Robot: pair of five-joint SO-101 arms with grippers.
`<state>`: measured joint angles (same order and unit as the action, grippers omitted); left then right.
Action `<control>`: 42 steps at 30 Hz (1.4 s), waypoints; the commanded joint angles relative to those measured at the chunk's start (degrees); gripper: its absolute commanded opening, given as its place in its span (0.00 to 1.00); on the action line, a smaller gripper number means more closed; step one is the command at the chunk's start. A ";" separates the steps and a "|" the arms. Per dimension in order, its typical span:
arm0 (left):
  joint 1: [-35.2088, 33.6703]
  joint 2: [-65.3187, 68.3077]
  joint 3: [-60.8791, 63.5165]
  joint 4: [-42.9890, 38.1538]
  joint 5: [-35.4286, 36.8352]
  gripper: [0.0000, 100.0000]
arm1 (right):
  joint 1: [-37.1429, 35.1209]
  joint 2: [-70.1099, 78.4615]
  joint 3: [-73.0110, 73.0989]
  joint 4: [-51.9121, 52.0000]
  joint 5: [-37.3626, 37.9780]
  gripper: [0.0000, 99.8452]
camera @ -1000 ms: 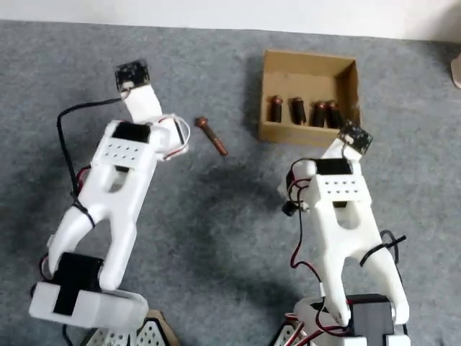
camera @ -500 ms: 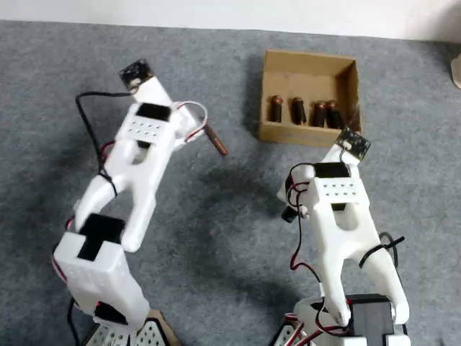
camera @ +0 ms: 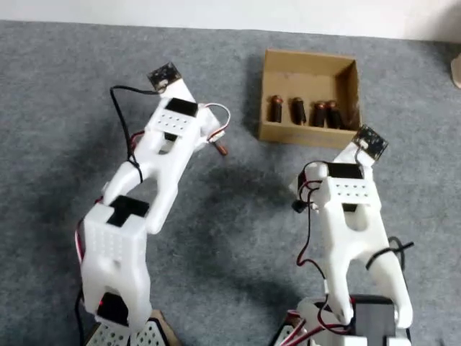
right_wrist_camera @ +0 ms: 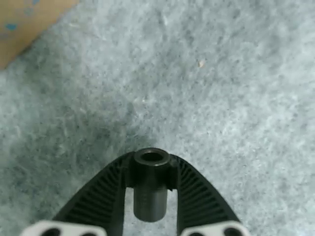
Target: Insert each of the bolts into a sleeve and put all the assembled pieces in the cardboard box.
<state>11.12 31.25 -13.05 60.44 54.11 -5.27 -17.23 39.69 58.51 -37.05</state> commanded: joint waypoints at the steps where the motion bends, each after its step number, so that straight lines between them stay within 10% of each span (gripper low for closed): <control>1: 0.66 1.80 -5.58 0.35 0.35 0.16 | 0.84 -1.01 -0.48 -0.66 -0.62 0.00; 32: -2.33 9.80 -10.07 -4.75 -0.53 0.16 | 1.10 -1.01 -0.31 -0.31 -0.62 0.00; 42: -2.42 19.91 -27.30 8.26 -0.53 0.16 | 1.10 -1.01 -0.31 -0.31 -0.62 0.00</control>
<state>9.19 50.59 -35.91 65.10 53.76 -5.01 -17.23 39.69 58.51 -37.05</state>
